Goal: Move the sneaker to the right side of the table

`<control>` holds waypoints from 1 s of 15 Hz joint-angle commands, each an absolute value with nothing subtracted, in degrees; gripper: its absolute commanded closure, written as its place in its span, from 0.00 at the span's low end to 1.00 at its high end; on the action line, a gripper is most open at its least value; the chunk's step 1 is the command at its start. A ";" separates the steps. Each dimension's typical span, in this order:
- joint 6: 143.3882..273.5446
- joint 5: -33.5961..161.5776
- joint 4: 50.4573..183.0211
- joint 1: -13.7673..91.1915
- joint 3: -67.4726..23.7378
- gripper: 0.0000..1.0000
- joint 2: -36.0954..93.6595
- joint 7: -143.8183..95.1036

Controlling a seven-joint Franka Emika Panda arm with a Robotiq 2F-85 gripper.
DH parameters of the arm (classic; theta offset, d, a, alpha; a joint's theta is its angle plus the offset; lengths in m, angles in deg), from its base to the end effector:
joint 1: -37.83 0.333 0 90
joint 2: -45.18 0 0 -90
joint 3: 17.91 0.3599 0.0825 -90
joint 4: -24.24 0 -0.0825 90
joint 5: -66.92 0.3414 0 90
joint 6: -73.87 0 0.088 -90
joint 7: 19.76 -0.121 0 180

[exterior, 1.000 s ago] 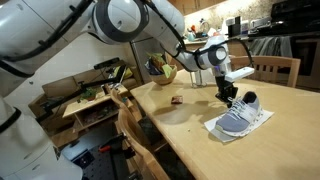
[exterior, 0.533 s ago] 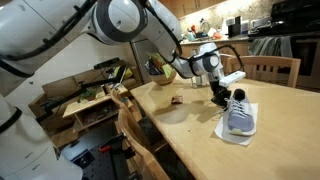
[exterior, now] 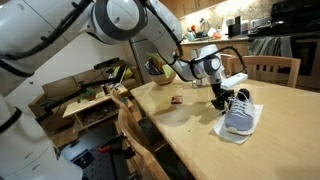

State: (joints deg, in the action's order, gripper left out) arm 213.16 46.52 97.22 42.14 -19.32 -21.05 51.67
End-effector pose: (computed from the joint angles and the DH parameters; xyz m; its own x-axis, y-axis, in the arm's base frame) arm 0.7360 0.0381 0.0778 -0.0064 0.9690 -0.2471 0.9988 0.0182 0.0456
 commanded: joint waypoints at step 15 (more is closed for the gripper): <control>226.96 37.99 121.23 41.53 -18.58 0.42 -5.38 46.58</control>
State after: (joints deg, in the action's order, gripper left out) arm 226.73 37.14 117.45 45.31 -20.40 -8.11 44.90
